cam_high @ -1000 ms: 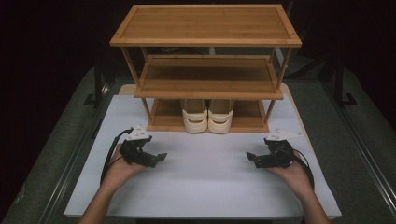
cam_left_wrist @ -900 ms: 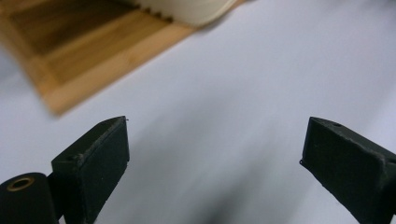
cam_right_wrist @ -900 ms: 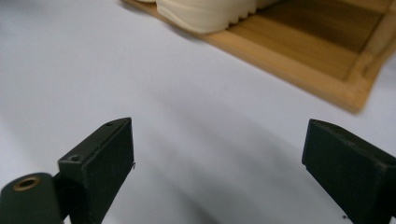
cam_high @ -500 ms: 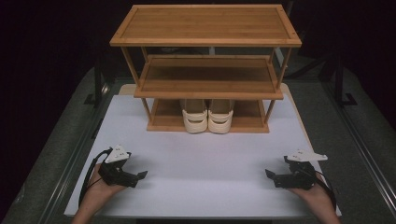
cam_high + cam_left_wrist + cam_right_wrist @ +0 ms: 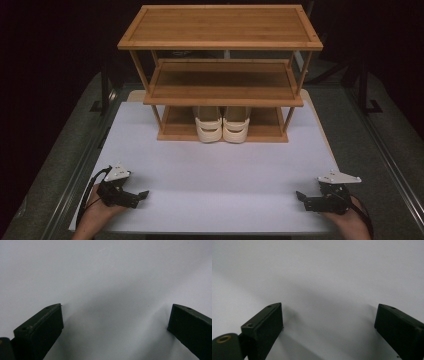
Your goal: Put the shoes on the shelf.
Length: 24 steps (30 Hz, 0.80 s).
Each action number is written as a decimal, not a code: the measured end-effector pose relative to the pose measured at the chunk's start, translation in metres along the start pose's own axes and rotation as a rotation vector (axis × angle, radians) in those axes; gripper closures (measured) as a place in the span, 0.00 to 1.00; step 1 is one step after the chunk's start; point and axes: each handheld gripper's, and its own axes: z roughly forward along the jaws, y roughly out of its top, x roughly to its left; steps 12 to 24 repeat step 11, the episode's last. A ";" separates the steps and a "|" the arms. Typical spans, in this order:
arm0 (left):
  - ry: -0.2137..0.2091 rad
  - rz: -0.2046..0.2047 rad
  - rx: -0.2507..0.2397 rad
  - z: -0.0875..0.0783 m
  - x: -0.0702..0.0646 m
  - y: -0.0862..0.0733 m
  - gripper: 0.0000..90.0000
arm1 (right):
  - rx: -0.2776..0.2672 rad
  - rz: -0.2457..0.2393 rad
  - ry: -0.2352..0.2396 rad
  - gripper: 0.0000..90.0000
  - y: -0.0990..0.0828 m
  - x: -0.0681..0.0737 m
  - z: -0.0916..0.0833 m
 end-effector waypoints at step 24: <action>0.002 0.001 -0.003 0.000 0.000 0.000 0.00 | -0.003 -0.001 -0.001 0.08 -0.001 0.000 0.000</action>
